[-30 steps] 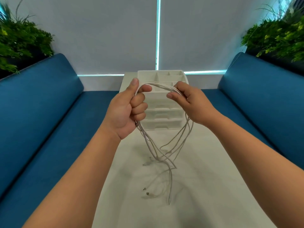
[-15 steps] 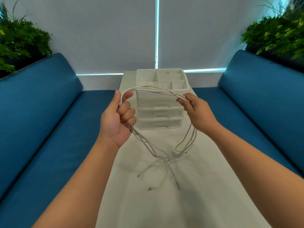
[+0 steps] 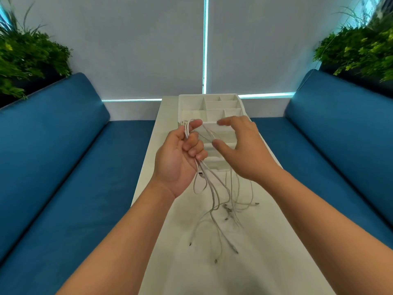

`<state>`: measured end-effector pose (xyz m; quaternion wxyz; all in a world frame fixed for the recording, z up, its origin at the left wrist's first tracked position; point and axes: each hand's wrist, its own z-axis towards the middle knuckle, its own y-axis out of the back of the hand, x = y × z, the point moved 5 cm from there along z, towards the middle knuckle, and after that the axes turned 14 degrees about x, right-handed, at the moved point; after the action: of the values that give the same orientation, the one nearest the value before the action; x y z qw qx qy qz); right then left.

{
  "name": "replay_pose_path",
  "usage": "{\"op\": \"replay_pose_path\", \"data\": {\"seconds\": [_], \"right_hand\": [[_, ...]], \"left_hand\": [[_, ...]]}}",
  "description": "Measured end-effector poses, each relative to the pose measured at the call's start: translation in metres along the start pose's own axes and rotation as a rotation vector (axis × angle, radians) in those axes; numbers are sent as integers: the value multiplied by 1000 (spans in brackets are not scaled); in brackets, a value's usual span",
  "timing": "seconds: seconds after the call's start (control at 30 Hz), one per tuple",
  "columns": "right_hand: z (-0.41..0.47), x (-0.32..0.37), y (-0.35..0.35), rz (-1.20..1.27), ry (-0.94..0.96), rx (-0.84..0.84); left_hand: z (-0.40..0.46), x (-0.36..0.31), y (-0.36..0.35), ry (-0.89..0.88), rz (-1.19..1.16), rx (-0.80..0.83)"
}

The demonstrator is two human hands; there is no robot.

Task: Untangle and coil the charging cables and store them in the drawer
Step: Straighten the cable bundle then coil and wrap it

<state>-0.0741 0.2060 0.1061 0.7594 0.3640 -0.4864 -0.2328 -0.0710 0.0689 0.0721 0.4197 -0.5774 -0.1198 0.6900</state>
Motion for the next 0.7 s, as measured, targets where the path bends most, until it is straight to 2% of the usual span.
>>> {"op": "replay_pose_path", "data": {"seconds": [0.07,0.17,0.23,0.4,0.53,0.7], "right_hand": [[-3,10,-2,153,-3,14],[-3,6,-17,533,-110,190],[-2,1,-22,640,-141,261],[-10,-7,-51,662,-118,535],[-14,-18,-52,708,-91,568],[-13,-28,-50,641,-122,637]], "left_hand": [[5,-1,-4,-19,7,-8],[10,-2,-7,-46,9,-29],[11,-1,-7,-53,-8,-44],[9,4,-8,-38,3,-41],[1,7,2,-11,33,-55],[-8,7,15,47,200,-72]]}}
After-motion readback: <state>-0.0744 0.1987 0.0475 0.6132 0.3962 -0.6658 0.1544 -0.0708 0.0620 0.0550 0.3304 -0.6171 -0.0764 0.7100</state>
